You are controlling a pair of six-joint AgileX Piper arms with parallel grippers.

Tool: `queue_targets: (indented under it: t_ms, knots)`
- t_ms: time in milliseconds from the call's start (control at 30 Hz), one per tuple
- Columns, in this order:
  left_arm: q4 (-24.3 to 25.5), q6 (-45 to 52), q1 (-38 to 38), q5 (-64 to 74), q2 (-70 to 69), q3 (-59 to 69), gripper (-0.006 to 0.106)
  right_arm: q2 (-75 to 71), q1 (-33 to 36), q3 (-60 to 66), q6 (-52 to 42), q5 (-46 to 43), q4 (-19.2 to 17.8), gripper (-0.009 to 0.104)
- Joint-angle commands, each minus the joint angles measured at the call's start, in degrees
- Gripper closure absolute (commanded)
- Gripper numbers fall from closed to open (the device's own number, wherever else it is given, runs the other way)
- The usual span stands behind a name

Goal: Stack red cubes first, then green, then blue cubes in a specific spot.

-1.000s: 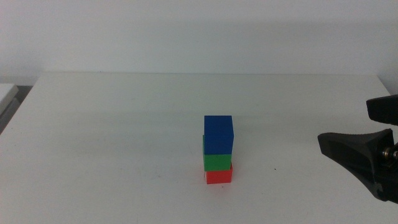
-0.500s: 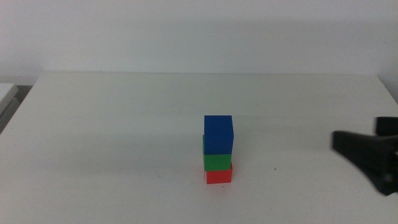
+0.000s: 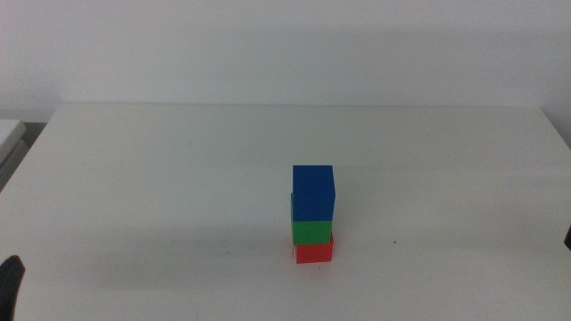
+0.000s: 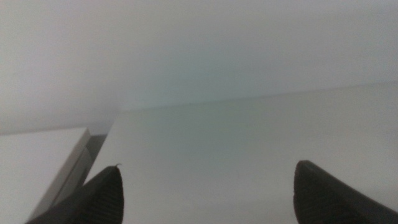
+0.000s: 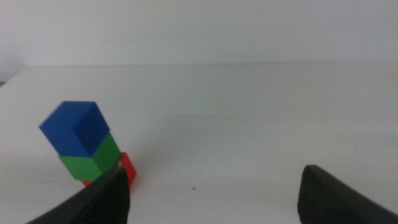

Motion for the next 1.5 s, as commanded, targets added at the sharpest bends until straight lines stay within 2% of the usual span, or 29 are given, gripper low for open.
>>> queue_targets:
  t_ms: [0, 67, 333, 433, 500, 567, 733, 833, 1067, 1167, 1467]
  knots:
    - [-0.31, 0.11, 0.09, -1.69, -0.24, 0.16, 0.007, -2.12, -0.56, 1.71, -0.26, -0.75, -2.85, 0.002]
    - [-0.21, 0.11, 0.09, -1.81, -0.24, 0.16, 0.007, -3.38, -0.56, 2.0, -0.26, -0.75, -4.02, 0.002]
    - [-0.2, 0.11, 0.09, -2.03, -0.24, 0.16, 0.007, -6.66, -1.03, 3.02, -0.26, -0.4, -4.97, 0.002]
    - [-0.2, 0.11, 0.09, -2.03, -0.24, 0.16, 0.007, -8.83, -3.94, 4.76, -0.26, -0.34, -7.57, 0.002]
    - [-0.09, 0.11, 0.09, -2.03, -0.24, 0.16, 0.007, -10.81, -7.56, 6.34, -2.3, -1.03, -7.56, 0.002]
    - [-0.09, 0.11, 0.09, -2.03, -0.24, 0.16, 0.007, -13.41, -11.76, 8.13, -7.6, -2.61, -4.86, 0.002]
    - [0.05, 0.11, 0.09, -2.03, -0.24, 0.16, 0.007, -20.59, -24.99, 14.67, -25.1, -8.92, 10.61, 0.002]
    - [0.08, 0.11, 0.09, -2.13, -0.24, 0.16, 0.007, -21.43, -30.46, 19.14, -28.82, -12.82, 17.9, 0.002]
    - [0.08, 0.11, 0.09, -2.28, -0.24, 0.16, 0.007, -21.43, -31.24, 24.69, -28.82, -22.06, 18.49, 0.002]
    - [0.08, 0.11, 0.09, -2.28, -0.24, 0.16, 0.007, -21.43, -31.24, 24.69, -28.42, -18.38, 17.9, 0.002]
    - [0.06, 0.21, 0.09, -3.92, -0.24, 1.89, 0.007, -21.43, -31.24, 24.69, -28.42, -18.58, 17.9, 0.002]
